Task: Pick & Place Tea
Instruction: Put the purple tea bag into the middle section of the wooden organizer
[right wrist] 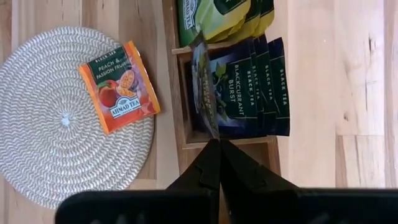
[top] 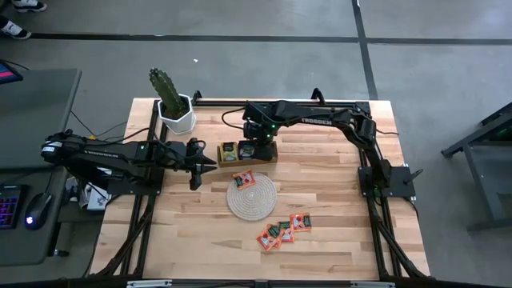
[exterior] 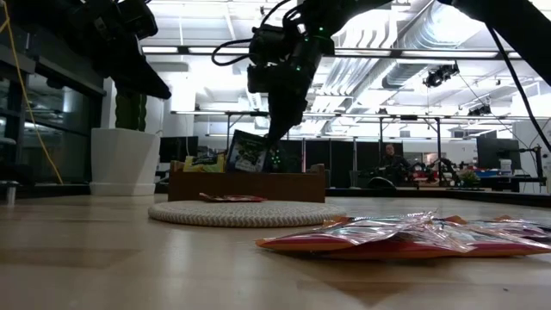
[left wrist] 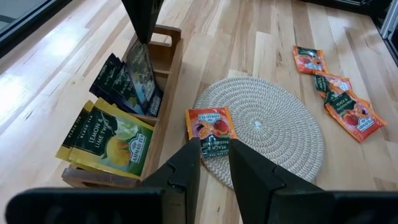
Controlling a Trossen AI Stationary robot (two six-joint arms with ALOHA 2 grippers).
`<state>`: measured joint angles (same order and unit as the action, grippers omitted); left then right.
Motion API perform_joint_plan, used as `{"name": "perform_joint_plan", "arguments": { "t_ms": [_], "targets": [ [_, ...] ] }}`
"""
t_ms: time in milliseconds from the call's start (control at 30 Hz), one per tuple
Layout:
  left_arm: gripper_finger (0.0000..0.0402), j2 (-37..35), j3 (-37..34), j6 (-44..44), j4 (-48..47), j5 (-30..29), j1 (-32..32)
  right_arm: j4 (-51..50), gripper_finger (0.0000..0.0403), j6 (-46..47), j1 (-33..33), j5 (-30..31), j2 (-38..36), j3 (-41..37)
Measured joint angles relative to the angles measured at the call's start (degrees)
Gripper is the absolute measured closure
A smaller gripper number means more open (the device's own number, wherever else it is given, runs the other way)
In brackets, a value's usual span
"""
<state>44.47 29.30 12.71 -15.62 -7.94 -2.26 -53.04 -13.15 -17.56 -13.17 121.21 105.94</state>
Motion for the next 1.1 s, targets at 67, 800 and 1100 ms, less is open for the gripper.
{"name": "perform_joint_plan", "arguments": {
  "t_ms": [67, 800, 1100],
  "targets": [
    [0.0319, 0.0, 0.0, 0.0, 0.0, 0.0, 0.0, -0.1, 0.0403, 0.0, 0.0, 0.1, 0.0, 0.0],
    [0.0319, 0.0, 0.0, 0.0, 0.0, 0.5, 0.0, -1.3, 0.0403, 0.1, 0.0, 0.9, 0.0, 0.0],
    [0.0319, 0.0, 0.0, 0.0, 0.0, 0.5, 0.0, -1.5, 0.0402, 0.0, 0.0, 1.0, 0.0, 0.0]
  ]
}}
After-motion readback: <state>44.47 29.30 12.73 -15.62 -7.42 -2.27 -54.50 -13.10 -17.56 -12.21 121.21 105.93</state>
